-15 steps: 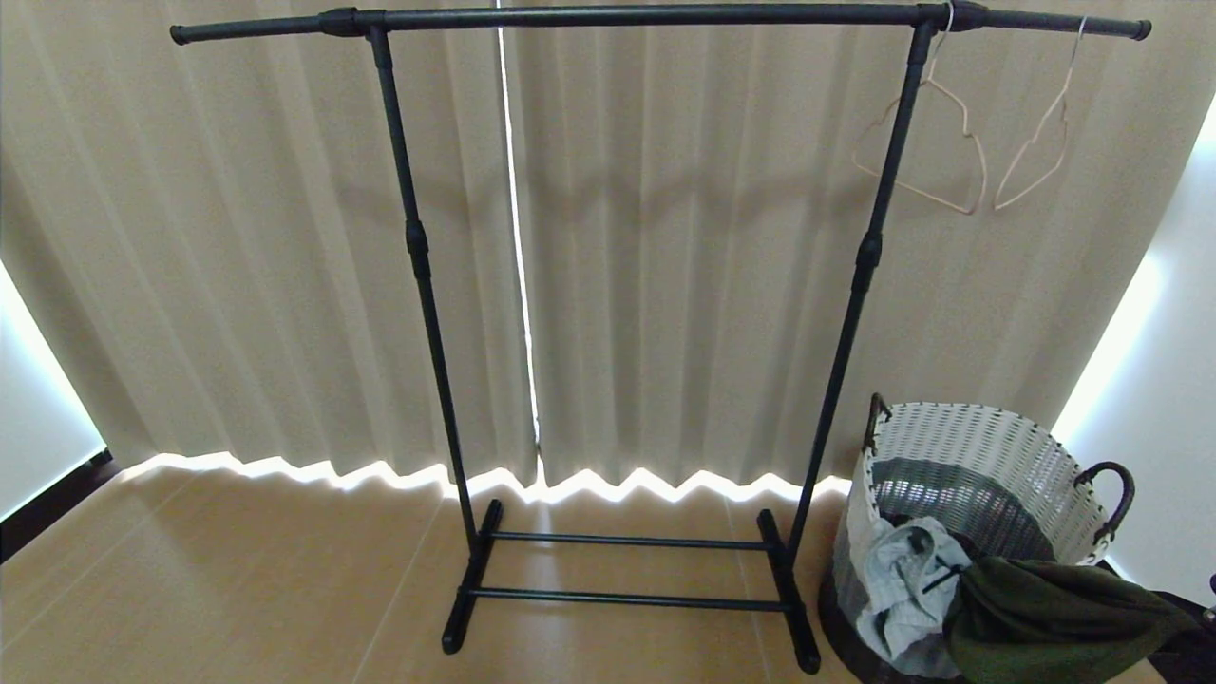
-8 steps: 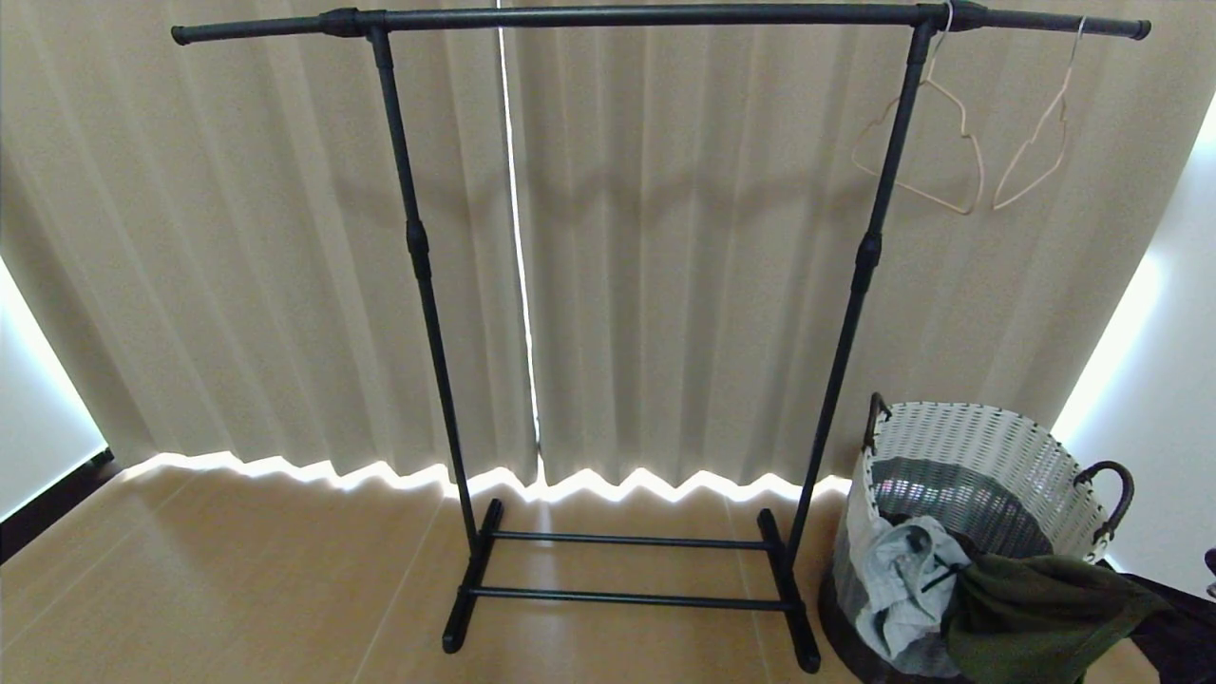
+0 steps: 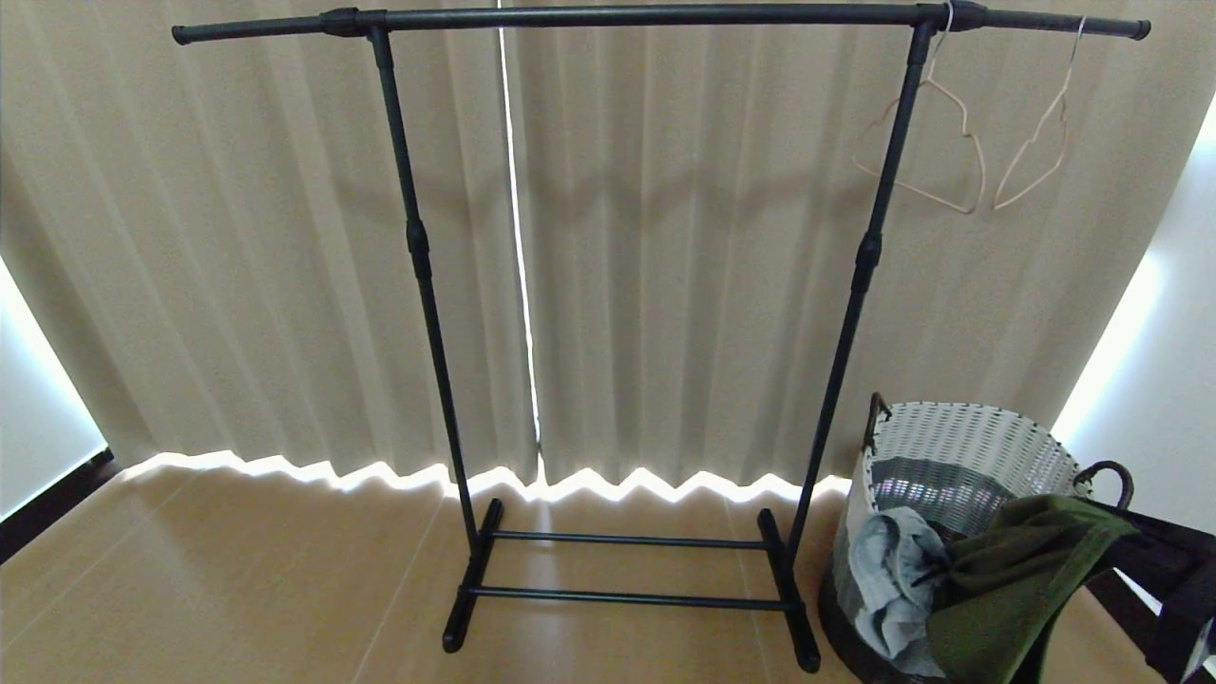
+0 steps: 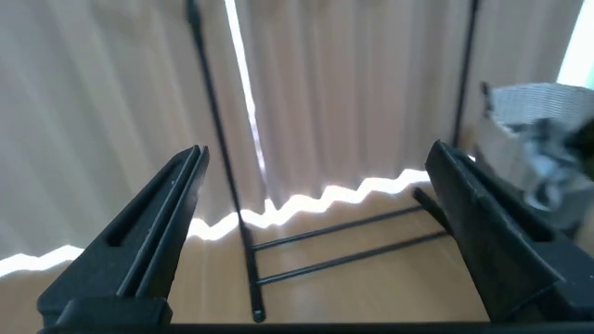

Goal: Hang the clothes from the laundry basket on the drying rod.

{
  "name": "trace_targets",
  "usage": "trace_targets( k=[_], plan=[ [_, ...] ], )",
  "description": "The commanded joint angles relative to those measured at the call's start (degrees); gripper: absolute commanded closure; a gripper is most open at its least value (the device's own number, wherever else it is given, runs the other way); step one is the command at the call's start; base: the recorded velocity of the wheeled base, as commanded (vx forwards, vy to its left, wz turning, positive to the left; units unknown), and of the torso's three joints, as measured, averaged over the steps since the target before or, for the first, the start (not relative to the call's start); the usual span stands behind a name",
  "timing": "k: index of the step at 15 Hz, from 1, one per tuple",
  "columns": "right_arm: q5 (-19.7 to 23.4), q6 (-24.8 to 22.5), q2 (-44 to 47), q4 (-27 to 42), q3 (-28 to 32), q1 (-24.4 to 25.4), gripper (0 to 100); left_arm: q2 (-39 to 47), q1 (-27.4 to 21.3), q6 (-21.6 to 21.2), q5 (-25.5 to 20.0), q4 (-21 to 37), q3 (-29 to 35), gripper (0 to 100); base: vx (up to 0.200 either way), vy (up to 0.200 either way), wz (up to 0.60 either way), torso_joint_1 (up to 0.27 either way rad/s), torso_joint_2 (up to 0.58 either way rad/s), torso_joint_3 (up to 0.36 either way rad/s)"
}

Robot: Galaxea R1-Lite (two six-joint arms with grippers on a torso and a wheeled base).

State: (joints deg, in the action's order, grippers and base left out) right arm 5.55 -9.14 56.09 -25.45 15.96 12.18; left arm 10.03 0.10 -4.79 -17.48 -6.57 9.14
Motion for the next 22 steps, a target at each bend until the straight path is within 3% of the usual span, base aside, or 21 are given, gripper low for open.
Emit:
trace_targets(
  k=[1, 6, 8, 11, 12, 14, 18, 22],
  plan=[
    [0.08, 1.94, 0.16, -0.03, 3.64, 3.29, 100, 18.53, -2.38, -0.83, -3.61, -0.28, 11.86, 0, 0.000, 0.000, 0.00, 0.000, 0.00, 0.000],
    [0.08, 8.79, 3.68, -0.03, 10.23, 10.59, 100, 39.01, -22.16, -4.70, -3.88, -1.16, 19.07, 0, 0.000, 0.000, 0.00, 0.000, 0.00, 0.000],
    [0.08, 9.14, 5.17, -0.21, 12.17, 10.59, 100, 50.17, -30.68, -3.47, -2.29, -6.17, 22.50, 0, 0.000, 0.000, 0.00, 0.000, 0.00, 0.000],
    [0.08, 9.14, 5.70, -0.21, 13.49, 10.67, 100, 66.08, -41.93, 2.59, 5.70, -19.53, 25.57, 0, 0.000, 0.000, 0.00, 0.000, 0.00, 0.000],
    [0.08, 9.14, 5.70, -0.39, 13.66, 10.67, 100, 72.94, -47.12, 4.97, 11.24, -24.63, 26.45, 0, 0.000, 0.000, 0.00, 0.000, 0.00, 0.000],
    [0.17, 9.23, 5.79, -0.74, 13.93, 10.67, 100, 81.02, -53.27, 6.20, 16.78, -27.27, 27.86, 0, 0.000, 0.000, 0.00, 0.000, 0.00, 0.000],
    [0.17, 10.81, 6.49, -1.18, 14.98, 13.05, 100, 90.34, -60.48, 12.70, 17.57, -27.27, 35.42, 0, 0.000, 0.000, 0.00, 0.000, 0.00, 0.000],
    [0.08, 10.81, 6.23, -1.18, 15.51, 15.95, 100, 97.63, -64.52, 16.04, 18.18, -27.27, 42.54, 0, 0.000, 0.000, 0.00, 0.000, 0.00, 0.000]
  ],
)
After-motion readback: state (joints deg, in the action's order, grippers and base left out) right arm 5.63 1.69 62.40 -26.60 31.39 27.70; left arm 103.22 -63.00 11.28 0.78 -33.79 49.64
